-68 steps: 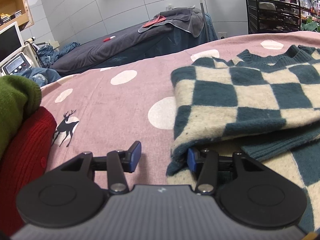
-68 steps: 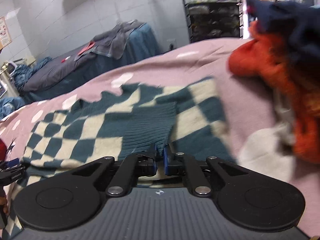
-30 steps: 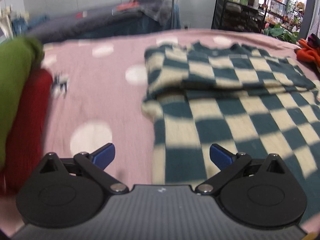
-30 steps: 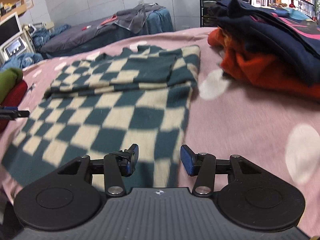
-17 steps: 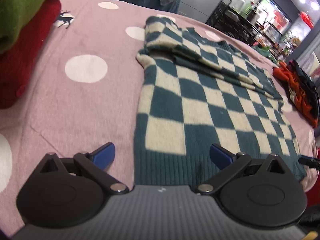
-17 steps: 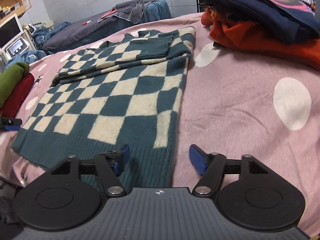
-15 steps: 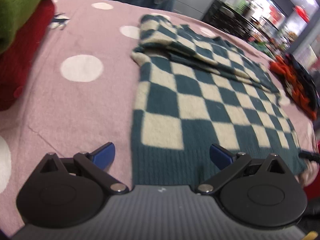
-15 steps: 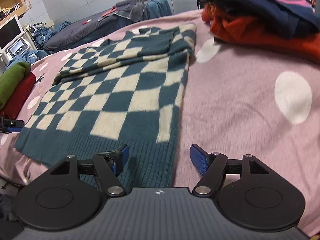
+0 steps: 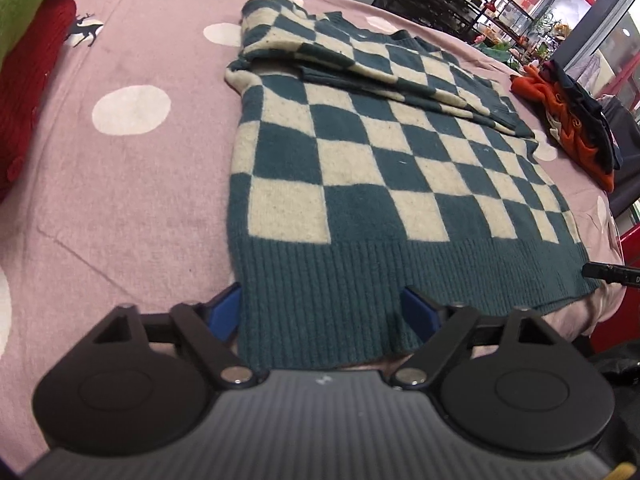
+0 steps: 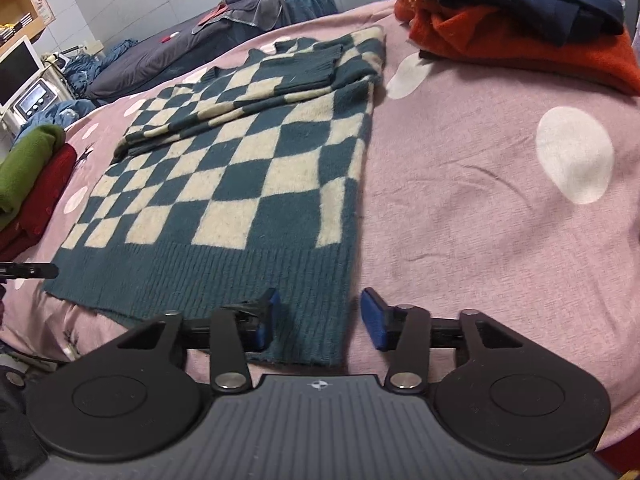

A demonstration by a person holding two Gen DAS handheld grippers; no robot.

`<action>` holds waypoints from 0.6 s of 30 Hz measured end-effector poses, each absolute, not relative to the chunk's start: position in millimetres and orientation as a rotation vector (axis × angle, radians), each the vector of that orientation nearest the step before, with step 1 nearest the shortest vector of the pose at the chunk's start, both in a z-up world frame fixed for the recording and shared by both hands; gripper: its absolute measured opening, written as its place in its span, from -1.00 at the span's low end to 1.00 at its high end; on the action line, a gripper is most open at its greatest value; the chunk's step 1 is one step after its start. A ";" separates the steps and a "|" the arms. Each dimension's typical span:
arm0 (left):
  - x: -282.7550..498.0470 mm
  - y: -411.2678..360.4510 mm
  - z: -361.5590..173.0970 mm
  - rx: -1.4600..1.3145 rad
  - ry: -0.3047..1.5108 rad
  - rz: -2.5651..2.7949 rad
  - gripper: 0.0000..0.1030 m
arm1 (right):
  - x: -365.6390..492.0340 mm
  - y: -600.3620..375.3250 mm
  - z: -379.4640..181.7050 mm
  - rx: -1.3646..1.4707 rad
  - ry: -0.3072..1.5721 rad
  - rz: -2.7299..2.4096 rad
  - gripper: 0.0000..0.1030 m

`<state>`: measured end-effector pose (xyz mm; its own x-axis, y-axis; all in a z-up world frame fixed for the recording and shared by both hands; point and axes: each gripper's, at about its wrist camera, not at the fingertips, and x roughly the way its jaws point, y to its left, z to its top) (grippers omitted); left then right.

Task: Fold small clothes
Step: 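Open both grippers and smooth the lengthwise-folded sweater flat, then grasp the ribbed hem with both grippers and fold it up toward the collar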

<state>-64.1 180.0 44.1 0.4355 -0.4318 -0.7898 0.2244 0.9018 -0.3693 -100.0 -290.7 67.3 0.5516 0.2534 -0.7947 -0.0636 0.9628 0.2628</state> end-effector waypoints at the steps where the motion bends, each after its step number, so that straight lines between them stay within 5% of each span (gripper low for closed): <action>1: -63.7 179.5 44.5 -0.222 1.044 -0.416 0.22 | -99.7 -289.9 67.3 0.216 0.973 0.193 0.40; 3: -63.7 181.3 43.5 -0.218 1.046 -0.408 0.06 | -100.0 -289.7 67.0 0.220 0.979 0.196 0.38; 7: -65.0 197.7 39.1 -0.267 1.032 -0.370 -0.54 | -101.0 -290.4 66.6 0.225 0.995 0.210 -0.07; 12: -63.4 206.1 34.5 -0.338 1.031 -0.370 -0.60 | -101.4 -290.1 63.3 0.247 1.005 0.240 -0.72; 18: -64.6 201.0 31.2 -0.347 1.019 -0.386 -0.81 | -103.1 -291.9 64.4 0.248 0.991 0.242 -0.81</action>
<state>-64.6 201.0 31.2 0.4683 -0.4653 -0.7511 0.1486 0.8794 -0.4522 -103.1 -291.9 64.4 0.5254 0.3121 -0.7915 -0.0879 0.9452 0.3144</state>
